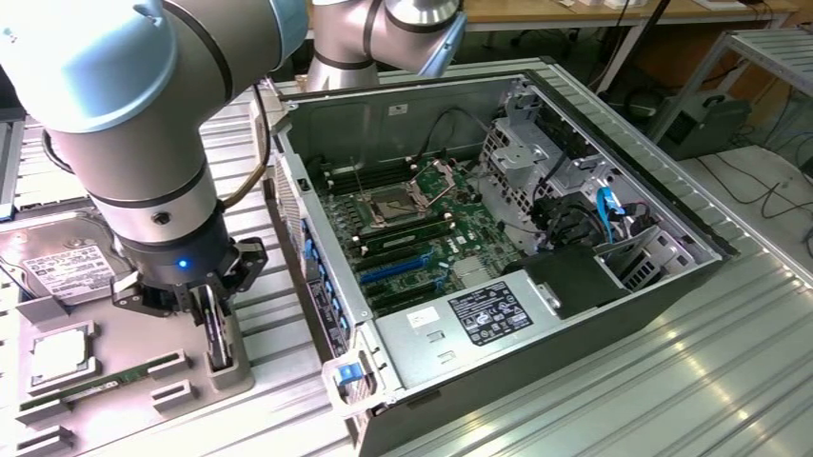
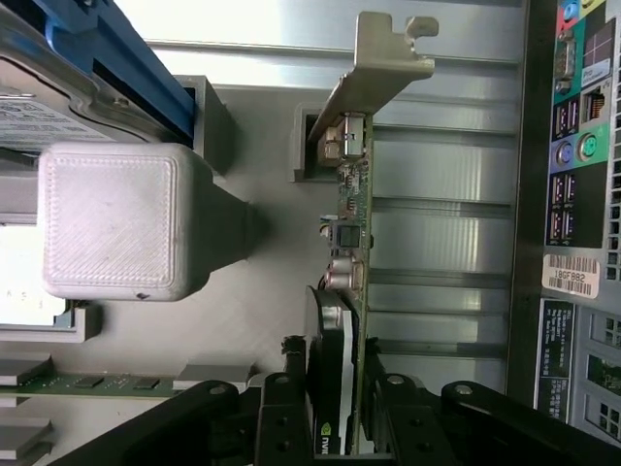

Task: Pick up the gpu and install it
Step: 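Pick up the gpu and move the gpu toward the slot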

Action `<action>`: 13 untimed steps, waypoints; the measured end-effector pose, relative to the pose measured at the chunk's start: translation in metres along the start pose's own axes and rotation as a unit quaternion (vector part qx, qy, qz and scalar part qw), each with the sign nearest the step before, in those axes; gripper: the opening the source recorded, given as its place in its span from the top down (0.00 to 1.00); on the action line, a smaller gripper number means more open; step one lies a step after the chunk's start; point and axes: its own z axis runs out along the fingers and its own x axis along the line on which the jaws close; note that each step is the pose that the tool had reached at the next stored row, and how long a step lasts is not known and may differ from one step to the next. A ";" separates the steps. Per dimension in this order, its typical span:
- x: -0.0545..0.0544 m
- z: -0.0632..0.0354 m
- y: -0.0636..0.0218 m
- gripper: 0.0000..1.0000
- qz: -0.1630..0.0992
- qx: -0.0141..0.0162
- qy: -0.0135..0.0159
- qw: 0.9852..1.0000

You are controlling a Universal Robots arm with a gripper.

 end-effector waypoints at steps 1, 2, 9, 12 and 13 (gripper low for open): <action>0.002 0.0000 0.0001 0.67 0.000 0.000 0.000 1.000; 0.002 -0.0001 0.0001 0.67 0.000 0.000 0.000 1.000; 0.002 0.0000 0.0001 0.67 0.000 0.000 0.000 1.000; 0.002 0.0000 0.0001 0.67 -0.002 0.000 0.000 1.000; 0.002 -0.0001 0.0001 0.67 -0.004 0.000 0.000 1.000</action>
